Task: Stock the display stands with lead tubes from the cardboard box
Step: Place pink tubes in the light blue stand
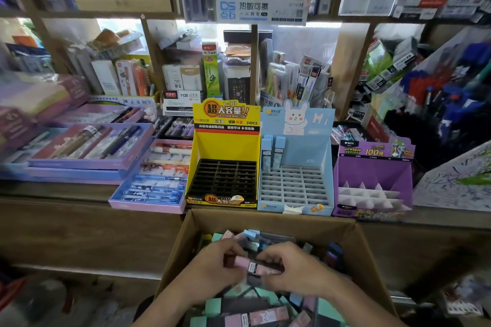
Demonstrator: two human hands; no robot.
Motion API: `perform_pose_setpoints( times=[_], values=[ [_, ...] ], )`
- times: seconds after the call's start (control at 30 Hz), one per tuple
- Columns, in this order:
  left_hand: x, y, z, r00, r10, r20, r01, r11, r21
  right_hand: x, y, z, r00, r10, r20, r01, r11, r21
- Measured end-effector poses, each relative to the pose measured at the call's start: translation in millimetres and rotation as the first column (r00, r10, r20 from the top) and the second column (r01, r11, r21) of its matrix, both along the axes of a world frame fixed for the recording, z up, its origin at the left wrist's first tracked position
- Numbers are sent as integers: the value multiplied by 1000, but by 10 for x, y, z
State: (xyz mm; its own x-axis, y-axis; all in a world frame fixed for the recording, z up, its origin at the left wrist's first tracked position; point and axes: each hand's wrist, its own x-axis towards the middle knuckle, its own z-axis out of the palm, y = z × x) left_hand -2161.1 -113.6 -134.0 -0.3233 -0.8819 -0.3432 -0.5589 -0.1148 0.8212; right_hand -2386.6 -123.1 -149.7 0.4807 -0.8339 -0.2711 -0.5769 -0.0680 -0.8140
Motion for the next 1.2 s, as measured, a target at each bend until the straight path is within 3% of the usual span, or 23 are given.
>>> perform_pose_setpoints(
  times=[0.1, 0.2, 0.33, 0.5, 0.63, 0.8, 0.97, 1.1, 1.2],
  values=[
    [-38, -11, 12, 975, 155, -159, -144, 986, 78, -40, -12, 33, 994, -56, 91, 51, 997, 52],
    [-95, -42, 63, 886, 331, -325, -268, 937, 223, -86, -28, 63, 963, -136, 233, 105, 985, 139],
    [-257, -7, 180, 721, 446, -530, -227, 875, 428, -99, -43, 90, 858, -255, 445, 150, 954, 258],
    [-553, 70, 191, 613, 509, -604, -265, 853, 450, -77, -85, 96, 719, -375, 585, 199, 918, 344],
    [-700, 66, 180, 483, 549, -683, -324, 836, 443, -79, -112, 81, 676, -415, 609, 254, 907, 336],
    [-715, 11, 115, 464, 543, -700, -378, 836, 398, -101, -95, 63, 684, -436, 585, 338, 900, 276],
    [-629, -50, 75, 513, 514, -688, -433, 847, 309, -123, -55, 224, 684, -458, 568, 419, 884, 207],
    [-599, -118, 111, 441, 534, -721, -465, 823, 325, -206, -65, 460, 670, -432, 604, 443, 885, 142],
    [-577, -106, 147, 479, 511, -713, -486, 831, 269, -280, -169, 650, 655, -464, 597, 524, 848, 84]
  ],
)
